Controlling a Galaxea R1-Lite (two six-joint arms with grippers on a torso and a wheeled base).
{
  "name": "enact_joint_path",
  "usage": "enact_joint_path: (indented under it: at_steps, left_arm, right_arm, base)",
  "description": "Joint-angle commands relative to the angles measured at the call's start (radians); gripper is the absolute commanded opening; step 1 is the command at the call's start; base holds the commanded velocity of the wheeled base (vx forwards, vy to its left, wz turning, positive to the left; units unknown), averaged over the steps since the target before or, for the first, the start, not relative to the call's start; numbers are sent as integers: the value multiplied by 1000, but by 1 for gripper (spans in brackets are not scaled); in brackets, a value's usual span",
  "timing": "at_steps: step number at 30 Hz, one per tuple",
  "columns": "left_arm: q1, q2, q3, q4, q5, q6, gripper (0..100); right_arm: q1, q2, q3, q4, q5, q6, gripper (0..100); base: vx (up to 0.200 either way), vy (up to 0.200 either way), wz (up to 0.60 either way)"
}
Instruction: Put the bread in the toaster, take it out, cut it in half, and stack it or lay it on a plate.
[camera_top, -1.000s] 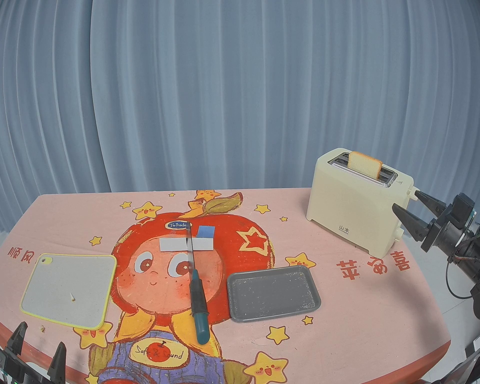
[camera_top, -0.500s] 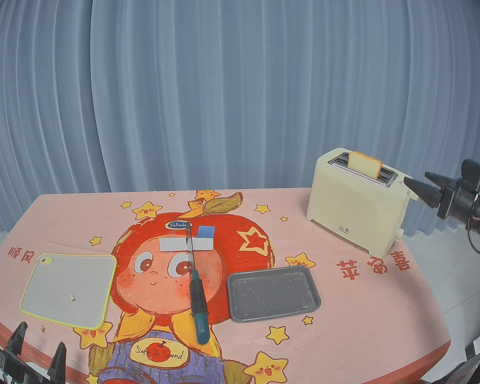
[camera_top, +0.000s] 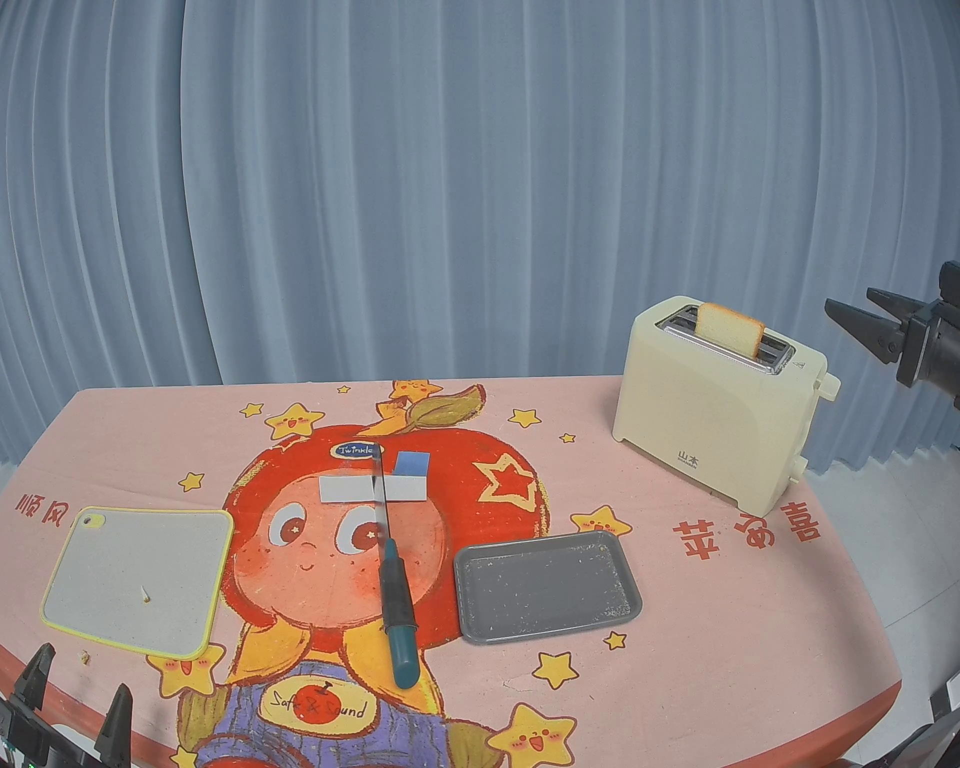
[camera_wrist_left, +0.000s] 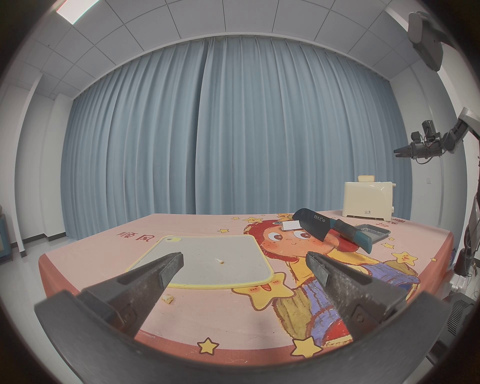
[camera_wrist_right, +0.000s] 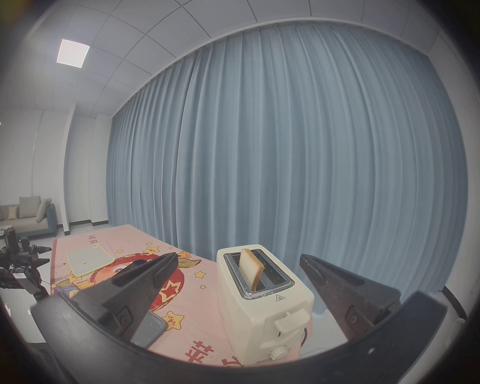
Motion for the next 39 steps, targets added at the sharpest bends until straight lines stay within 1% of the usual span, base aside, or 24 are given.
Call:
enact_joint_path:
  at_steps: [1,7,11,17,27,39]
  left_arm:
    - [0,1,16,0,0,0,100]
    - [0,1,16,0,0,0,100]
    - [0,1,16,0,0,0,100]
    - [0,1,16,0,0,0,100]
    - [0,1,16,0,0,0,100]
    - [0,1,16,0,0,0,100]
  right_arm:
    - [4,68,-55,18,1,-8,100]
    - [4,185,-101,12,2,-10,100]
    - [7,251,-124,2,19,-8,100]
    - [7,341,-153,-4,19,-8,100]
    - [11,413,-214,-1,19,-8,100]
    - [41,489,-297,12,5,-11,100]
  base:
    - [0,0,0]
    - [0,0,0]
    - [0,0,0]
    - [0,0,0]
    - [0,0,0]
    - [0,0,0]
